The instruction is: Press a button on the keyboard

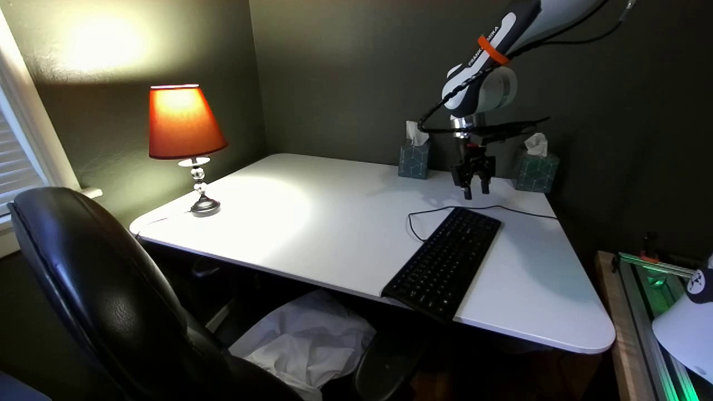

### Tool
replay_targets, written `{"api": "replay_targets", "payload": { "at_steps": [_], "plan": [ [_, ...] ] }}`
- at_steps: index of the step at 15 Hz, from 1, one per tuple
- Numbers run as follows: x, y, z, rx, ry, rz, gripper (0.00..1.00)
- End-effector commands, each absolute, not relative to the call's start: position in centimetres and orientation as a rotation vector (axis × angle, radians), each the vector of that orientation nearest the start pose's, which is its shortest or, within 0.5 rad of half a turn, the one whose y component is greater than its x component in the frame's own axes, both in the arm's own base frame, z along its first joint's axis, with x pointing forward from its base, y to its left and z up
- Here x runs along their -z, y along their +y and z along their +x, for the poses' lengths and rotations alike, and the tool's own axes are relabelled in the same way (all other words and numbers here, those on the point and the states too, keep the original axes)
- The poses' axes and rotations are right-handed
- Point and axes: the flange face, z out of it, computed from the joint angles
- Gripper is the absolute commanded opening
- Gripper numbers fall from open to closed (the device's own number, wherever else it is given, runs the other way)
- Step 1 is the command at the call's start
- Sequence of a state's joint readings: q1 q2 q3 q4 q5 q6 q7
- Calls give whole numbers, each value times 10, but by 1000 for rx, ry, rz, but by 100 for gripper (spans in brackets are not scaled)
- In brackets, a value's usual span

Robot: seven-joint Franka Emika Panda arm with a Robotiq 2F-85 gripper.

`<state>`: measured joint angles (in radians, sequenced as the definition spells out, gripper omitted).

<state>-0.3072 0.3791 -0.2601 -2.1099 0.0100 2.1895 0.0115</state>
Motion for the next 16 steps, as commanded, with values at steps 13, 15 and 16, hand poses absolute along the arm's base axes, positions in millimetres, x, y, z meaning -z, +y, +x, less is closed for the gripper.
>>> {"api": "replay_targets", "payload": {
  "at_steps": [13,15,16],
  "plan": [
    [-306,-264,423,-102,833,-3063,100],
    [-312,-262,418,-71,827,-3071,100],
    [-314,-261,416,-56,827,-3075,100]
  ]
}}
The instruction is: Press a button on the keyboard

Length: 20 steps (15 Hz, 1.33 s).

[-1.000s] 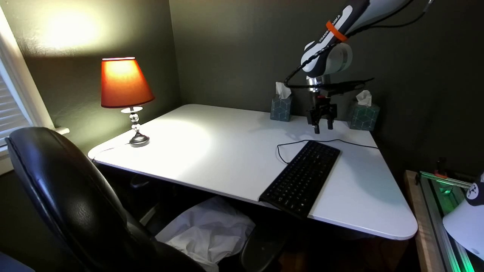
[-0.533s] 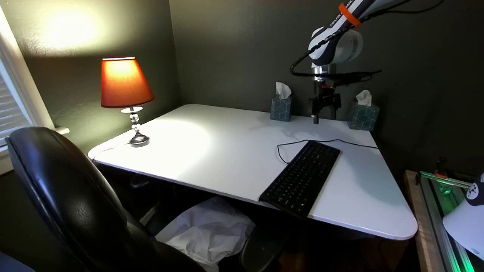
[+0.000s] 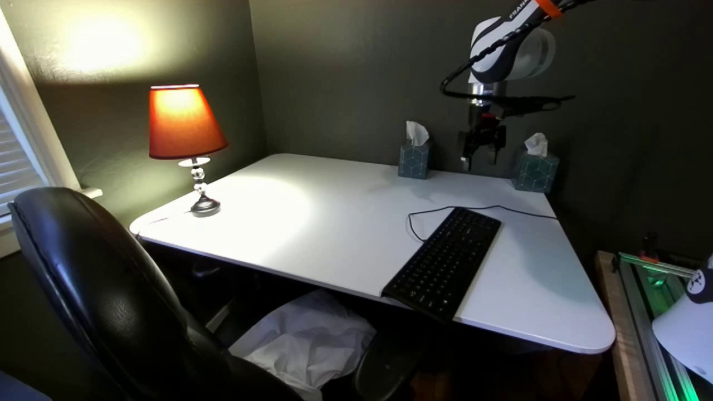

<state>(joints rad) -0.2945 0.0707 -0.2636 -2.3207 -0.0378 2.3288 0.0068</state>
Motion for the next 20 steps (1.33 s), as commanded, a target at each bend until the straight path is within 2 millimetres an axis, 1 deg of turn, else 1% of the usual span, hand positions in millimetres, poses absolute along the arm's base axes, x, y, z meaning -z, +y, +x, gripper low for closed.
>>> {"api": "replay_targets", "payload": {
  "at_steps": [1,8,9,20],
  "plan": [
    [-316,-260,415,-45,823,-3078,100],
    [-325,-255,409,46,807,-3100,100],
    [-323,-261,418,7,811,-3085,100],
    [-324,-259,415,21,807,-3087,100]
  ]
}}
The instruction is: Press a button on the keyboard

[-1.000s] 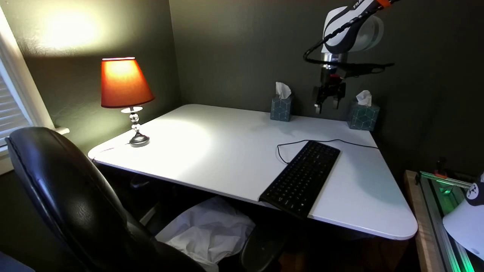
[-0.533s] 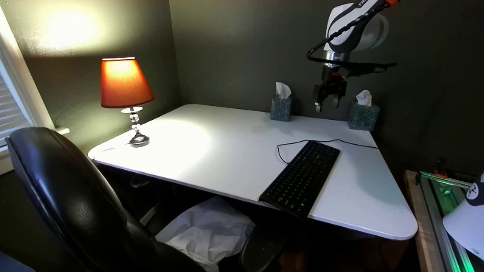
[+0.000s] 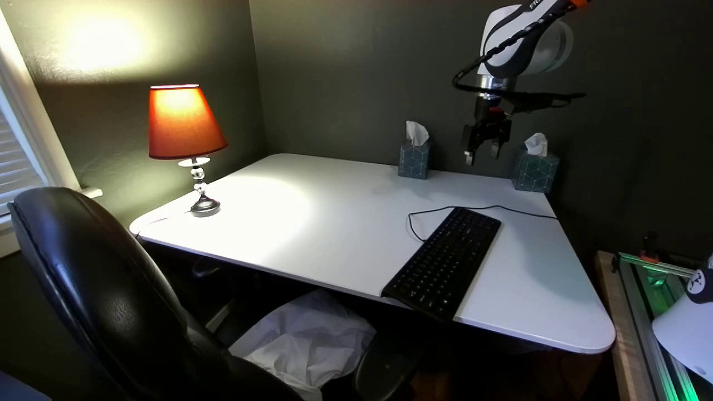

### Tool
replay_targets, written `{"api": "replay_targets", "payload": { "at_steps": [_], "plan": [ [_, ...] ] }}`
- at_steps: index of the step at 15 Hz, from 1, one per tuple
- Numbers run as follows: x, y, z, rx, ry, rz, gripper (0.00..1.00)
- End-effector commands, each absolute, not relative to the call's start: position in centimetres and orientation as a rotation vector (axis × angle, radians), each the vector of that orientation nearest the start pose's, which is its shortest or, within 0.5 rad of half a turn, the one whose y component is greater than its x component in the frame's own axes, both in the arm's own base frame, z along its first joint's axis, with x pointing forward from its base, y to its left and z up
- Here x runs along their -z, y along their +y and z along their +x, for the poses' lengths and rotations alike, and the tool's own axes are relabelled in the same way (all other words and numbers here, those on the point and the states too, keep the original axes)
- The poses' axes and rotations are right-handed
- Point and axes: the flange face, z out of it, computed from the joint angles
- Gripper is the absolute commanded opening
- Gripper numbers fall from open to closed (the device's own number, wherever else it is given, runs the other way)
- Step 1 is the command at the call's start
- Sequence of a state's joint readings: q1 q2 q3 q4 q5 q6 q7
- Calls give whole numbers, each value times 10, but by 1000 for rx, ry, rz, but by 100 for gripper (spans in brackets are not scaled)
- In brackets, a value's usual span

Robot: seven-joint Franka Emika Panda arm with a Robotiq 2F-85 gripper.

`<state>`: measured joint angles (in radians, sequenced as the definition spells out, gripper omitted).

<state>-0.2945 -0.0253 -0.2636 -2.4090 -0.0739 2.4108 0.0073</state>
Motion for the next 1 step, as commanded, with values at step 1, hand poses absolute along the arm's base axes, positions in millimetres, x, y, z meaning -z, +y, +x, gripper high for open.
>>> {"api": "replay_targets", "payload": {
  "at_steps": [1],
  "plan": [
    [-324,-259,415,21,807,-3087,100]
  ]
}}
